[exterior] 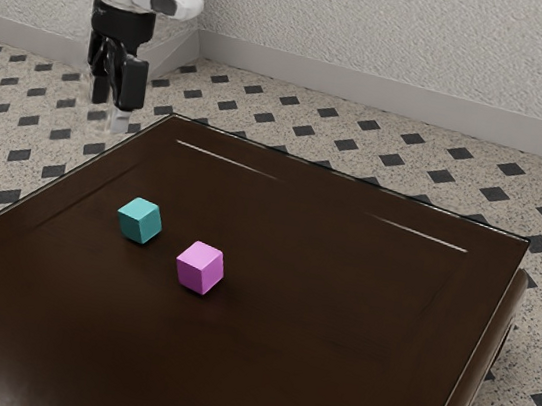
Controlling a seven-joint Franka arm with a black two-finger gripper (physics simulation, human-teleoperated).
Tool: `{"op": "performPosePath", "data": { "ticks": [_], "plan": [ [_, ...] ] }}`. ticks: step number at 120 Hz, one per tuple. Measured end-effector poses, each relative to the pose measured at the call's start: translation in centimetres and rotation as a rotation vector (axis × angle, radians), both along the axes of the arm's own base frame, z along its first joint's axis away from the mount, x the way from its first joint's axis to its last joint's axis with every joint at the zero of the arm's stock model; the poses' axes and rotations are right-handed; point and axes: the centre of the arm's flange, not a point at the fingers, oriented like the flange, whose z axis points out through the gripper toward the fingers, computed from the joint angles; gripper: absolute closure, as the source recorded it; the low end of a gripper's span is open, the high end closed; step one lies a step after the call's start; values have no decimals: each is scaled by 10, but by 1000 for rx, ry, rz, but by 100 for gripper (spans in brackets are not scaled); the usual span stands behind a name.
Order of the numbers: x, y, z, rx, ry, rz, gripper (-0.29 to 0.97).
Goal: Pick up the blue block with one arm, and put the blue block on the pink block with one arm
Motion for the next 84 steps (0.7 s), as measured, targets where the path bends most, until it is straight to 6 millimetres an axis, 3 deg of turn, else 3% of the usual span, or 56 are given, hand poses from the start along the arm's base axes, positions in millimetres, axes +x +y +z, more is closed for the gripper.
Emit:
{"op": "performPosePath", "data": {
  "ticks": [8, 13, 15, 18, 24, 32, 54, 63, 84],
  "plan": [
    [0, -16, 11, -27, -66, -89, 0],
    [-18, -14, 16, -40, -91, -117, 0],
    [-25, -3, 15, -43, -93, -111, 0],
    [-32, 27, 2, -45, -80, -77, 0],
    [-38, 92, -50, -64, -34, -31, 0],
    [-31, 124, -87, -87, -42, -112, 0],
    [39, 187, -180, -154, -58, -426, 0],
    [58, 211, -206, -180, -90, -544, 0],
    [122, 219, -241, -183, -134, -852, 0]
  ]
}}
